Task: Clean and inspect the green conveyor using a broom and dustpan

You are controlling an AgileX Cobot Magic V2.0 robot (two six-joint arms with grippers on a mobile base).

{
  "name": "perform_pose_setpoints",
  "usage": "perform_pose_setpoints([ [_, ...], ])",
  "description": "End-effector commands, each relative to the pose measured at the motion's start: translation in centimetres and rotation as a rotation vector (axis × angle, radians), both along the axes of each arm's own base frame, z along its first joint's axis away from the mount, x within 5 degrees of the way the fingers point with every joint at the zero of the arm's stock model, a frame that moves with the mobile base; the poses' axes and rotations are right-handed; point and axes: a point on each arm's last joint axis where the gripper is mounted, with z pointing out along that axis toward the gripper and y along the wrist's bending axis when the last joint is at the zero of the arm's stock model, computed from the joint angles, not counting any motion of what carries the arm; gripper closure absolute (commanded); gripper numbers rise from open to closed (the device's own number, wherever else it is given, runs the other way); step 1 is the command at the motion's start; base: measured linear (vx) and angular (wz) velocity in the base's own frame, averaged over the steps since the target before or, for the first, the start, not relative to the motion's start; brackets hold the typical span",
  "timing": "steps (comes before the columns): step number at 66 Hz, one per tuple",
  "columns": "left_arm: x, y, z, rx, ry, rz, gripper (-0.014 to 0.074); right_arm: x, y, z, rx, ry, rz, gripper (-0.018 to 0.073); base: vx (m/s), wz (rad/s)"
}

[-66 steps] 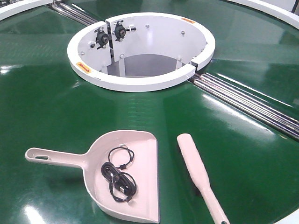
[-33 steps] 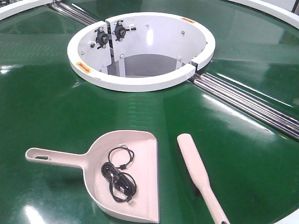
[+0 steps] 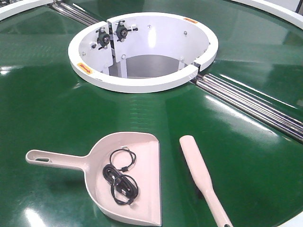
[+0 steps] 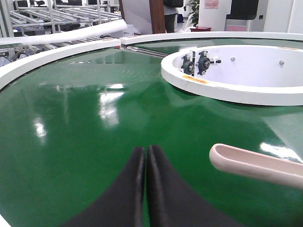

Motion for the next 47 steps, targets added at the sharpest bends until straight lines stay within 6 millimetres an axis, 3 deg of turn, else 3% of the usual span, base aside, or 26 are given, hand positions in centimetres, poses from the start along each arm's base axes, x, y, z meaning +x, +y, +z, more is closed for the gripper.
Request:
perform_pose_setpoints([
  [1,0.01,0.06,0.03,-0.003,-0.072,0.008,0.0619,-0.01,-0.02,0.25,-0.01,-0.068,-0.004,0.0565,0.0,0.0],
  [47,0.01,0.06,0.03,-0.003,-0.072,0.008,0.0619,-0.01,-0.02,0.25,-0.01,-0.068,-0.004,0.0565,0.0,0.0],
])
